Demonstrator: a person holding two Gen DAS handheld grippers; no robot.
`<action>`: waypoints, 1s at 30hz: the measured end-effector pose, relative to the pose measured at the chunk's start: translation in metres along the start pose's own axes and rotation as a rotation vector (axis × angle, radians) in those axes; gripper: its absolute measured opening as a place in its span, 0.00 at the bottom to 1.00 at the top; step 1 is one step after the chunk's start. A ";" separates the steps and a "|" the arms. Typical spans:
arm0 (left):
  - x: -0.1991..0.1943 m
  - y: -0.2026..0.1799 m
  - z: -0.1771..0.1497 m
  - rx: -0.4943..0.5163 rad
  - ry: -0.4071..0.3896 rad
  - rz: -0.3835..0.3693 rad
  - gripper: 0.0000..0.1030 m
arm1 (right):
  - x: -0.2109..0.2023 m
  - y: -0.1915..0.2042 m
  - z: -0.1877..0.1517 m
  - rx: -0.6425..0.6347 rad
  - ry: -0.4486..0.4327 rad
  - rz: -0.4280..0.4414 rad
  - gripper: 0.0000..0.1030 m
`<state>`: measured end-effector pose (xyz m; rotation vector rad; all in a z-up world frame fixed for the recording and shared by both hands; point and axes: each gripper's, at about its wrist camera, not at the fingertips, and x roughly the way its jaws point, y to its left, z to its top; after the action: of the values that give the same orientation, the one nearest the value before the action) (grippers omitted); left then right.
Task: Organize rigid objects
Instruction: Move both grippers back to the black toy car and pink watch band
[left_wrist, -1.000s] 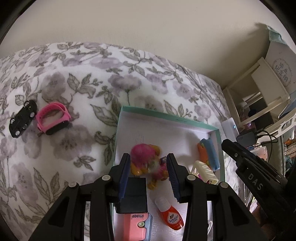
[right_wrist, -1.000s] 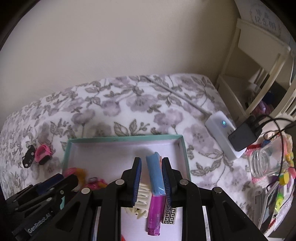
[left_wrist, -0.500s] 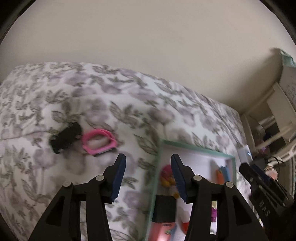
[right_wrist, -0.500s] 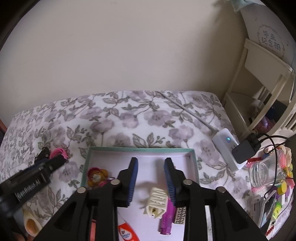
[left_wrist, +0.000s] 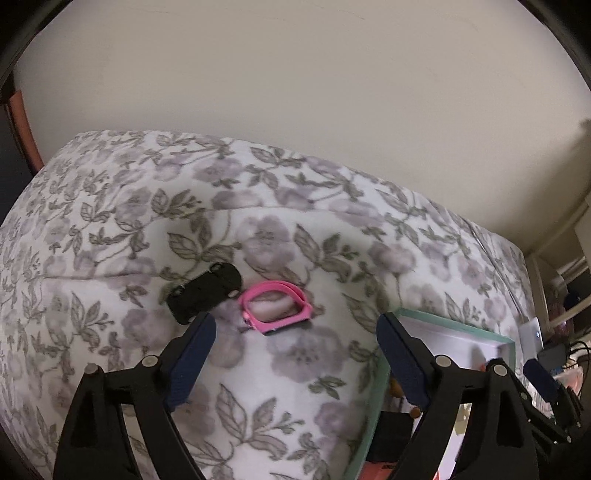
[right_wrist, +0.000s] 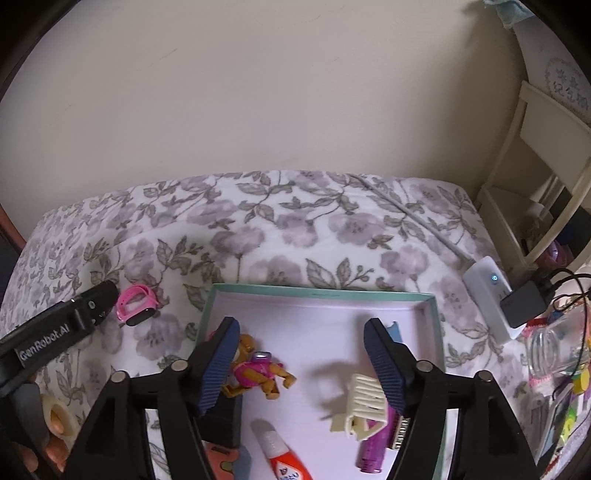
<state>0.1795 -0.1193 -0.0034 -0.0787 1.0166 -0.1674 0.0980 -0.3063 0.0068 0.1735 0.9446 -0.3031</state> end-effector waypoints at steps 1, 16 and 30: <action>0.000 0.003 0.001 -0.006 -0.002 0.003 0.87 | 0.002 0.001 0.000 0.001 0.001 0.001 0.76; 0.005 0.056 0.013 -0.098 -0.009 0.070 0.95 | 0.006 0.021 0.001 -0.004 -0.010 0.020 1.00; 0.002 0.118 0.023 -0.195 -0.013 0.091 0.95 | -0.002 0.098 -0.001 -0.101 -0.054 0.121 1.00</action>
<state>0.2120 -0.0036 -0.0104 -0.2107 1.0196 0.0158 0.1282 -0.2129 0.0089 0.1287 0.8900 -0.1471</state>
